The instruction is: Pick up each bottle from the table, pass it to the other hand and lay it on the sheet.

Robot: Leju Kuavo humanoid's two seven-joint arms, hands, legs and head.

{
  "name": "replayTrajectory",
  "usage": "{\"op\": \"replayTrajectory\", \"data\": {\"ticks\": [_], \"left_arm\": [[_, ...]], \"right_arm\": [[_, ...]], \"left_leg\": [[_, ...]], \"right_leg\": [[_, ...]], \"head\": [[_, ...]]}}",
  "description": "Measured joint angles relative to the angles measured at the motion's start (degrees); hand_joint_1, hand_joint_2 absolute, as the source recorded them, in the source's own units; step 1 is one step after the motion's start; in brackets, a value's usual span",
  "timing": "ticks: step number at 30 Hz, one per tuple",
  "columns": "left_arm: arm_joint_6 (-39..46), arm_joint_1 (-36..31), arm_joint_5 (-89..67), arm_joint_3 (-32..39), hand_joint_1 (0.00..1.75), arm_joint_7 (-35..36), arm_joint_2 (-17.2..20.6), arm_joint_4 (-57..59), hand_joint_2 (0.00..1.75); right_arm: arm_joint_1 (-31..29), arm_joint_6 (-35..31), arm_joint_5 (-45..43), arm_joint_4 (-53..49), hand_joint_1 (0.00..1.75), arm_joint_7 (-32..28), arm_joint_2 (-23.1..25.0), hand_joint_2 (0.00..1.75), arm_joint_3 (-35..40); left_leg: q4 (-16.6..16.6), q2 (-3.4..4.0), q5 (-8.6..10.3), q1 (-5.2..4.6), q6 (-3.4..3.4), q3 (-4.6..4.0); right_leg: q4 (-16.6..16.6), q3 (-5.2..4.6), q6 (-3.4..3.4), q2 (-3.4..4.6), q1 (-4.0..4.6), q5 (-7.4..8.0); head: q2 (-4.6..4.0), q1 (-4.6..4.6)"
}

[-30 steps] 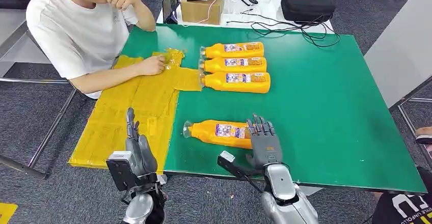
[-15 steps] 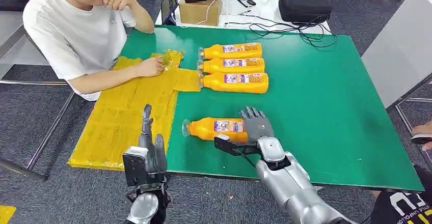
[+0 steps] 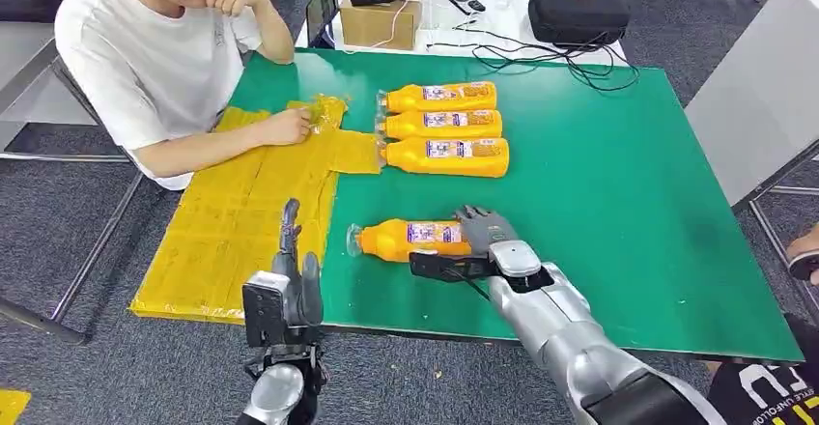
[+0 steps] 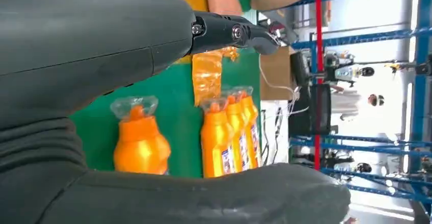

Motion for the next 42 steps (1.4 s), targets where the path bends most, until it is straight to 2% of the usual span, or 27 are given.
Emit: {"op": "replayTrajectory", "data": {"ticks": [4,9,14,18,27,29,30,33,34,36,37,38,41,42], "left_arm": [[-0.7,-0.2,0.5,-0.1,0.0,0.3,0.0,0.5,0.0],[-2.8,-0.4,5.0,-0.5,0.0,-1.1,0.0,0.9,0.0],[-3.8,-0.3,7.7,-0.7,0.0,-1.4,0.0,0.1,0.0],[-3.3,0.4,8.3,-1.1,0.0,-3.0,0.2,-1.9,0.0],[-3.3,0.8,8.5,-1.4,0.0,-3.3,0.3,-3.7,0.0],[-3.3,0.9,9.3,-1.4,0.0,-3.9,0.3,-4.0,0.0],[-3.4,1.1,10.5,-1.4,0.0,-4.4,0.3,-4.3,1.75],[-3.5,2.6,15.0,-0.7,0.0,-5.8,0.5,-6.1,1.75],[-3.1,3.4,16.8,-0.4,0.0,-6.6,0.7,-6.5,1.75],[-2.7,4.4,18.1,-0.2,0.0,-7.0,1.0,-6.8,1.75],[-2.8,5.4,19.4,0.5,0.0,-6.9,1.2,-7.0,1.75],[-3.2,5.8,20.2,0.6,0.0,-6.9,1.4,-7.0,1.75],[-8.7,7.8,21.9,1.0,0.0,-6.4,1.9,-7.4,1.75],[-9.6,8.0,21.9,1.1,0.0,-6.0,2.1,-7.4,1.75]], "right_arm": [[-1.1,1.5,-2.8,1.0,1.75,-2.1,0.0,1.75,0.4],[-1.8,3.1,-14.0,1.7,1.75,-10.2,-0.7,1.75,-1.2],[-1.1,1.9,-20.2,1.7,1.75,-12.3,-1.0,1.75,-2.5],[2.2,-2.5,-28.8,0.2,1.75,-17.0,-1.1,1.75,-4.5],[4.5,-2.8,-30.6,-2.3,1.75,-17.3,-1.2,1.75,-5.0],[5.3,-4.3,-33.4,-2.9,1.75,-18.7,-1.2,1.75,-5.2],[6.4,-5.1,-36.5,-3.8,1.75,-20.0,-1.2,1.75,-5.9],[13.9,-5.6,-51.0,-11.7,1.75,-24.4,-1.2,1.75,-9.4],[18.5,-6.8,-56.1,-16.5,1.75,-25.4,-1.1,1.75,-10.7],[23.1,-8.7,-60.1,-21.7,1.75,-26.2,-1.0,1.75,-12.0],[27.6,-11.6,-63.8,-27.3,1.75,-27.5,-0.5,1.75,-13.7],[29.3,-13.1,-64.9,-29.5,1.75,-28.2,-0.1,1.75,-14.4],[36.6,-24.4,-67.3,-41.9,1.75,-33.1,2.3,1.75,-18.4],[37.4,-25.7,-67.2,-43.5,1.75,-33.7,2.6,1.75,-18.8]], "left_leg": [[0.0,-0.02,0.01,0.01,0.0,0.01],[0.0,-0.01,0.0,0.0,0.0,0.01],[0.0,-0.01,-0.04,0.01,0.0,0.01],[0.0,-0.01,-0.07,0.02,-0.03,0.01],[0.0,0.0,-0.06,0.03,-0.03,0.12],[0.0,0.0,-0.06,0.02,-0.03,0.14],[0.0,-0.01,-0.06,0.02,-0.03,0.13],[0.0,-0.18,-0.07,0.03,-0.03,-0.01],[0.0,-0.38,-0.07,0.03,-0.03,-0.09],[0.0,-0.5,-0.08,0.03,-0.03,-0.18],[0.0,-0.59,-0.11,0.03,-0.05,-0.27],[0.0,-0.59,-0.12,0.04,-0.06,-0.32],[0.0,-0.56,-0.17,0.03,-0.05,-0.5],[0.0,-0.53,-0.2,0.03,-0.05,-0.5]], "right_leg": [[0.0,0.01,0.0,-0.01,0.01,0.0],[0.0,0.02,0.01,0.0,0.0,0.01],[0.0,0.01,0.01,0.0,0.01,0.0],[0.0,0.01,0.0,0.0,0.03,-0.01],[0.0,0.1,0.0,0.0,0.02,-0.01],[0.0,0.14,0.0,0.0,0.02,-0.01],[0.0,0.15,0.0,-0.01,0.02,-0.01],[0.0,0.12,0.02,-0.15,0.02,-0.06],[0.0,0.08,0.01,-0.32,0.03,-0.11],[0.0,0.06,0.11,-0.43,0.03,-0.26],[0.0,0.0,0.09,-0.46,0.03,-0.28],[0.0,-0.05,0.07,-0.46,0.03,-0.29],[0.0,-0.25,0.05,-0.45,0.02,-0.32],[0.0,-0.27,0.03,-0.44,0.02,-0.34]], "head": [[0.0,0.0],[0.0,0.04],[0.0,0.0],[0.0,0.0],[0.0,0.04],[0.0,0.02],[0.0,0.04],[0.0,0.02],[0.0,0.0],[0.0,0.02],[0.0,0.04],[0.0,0.04],[0.0,0.02],[0.0,0.02]]}}
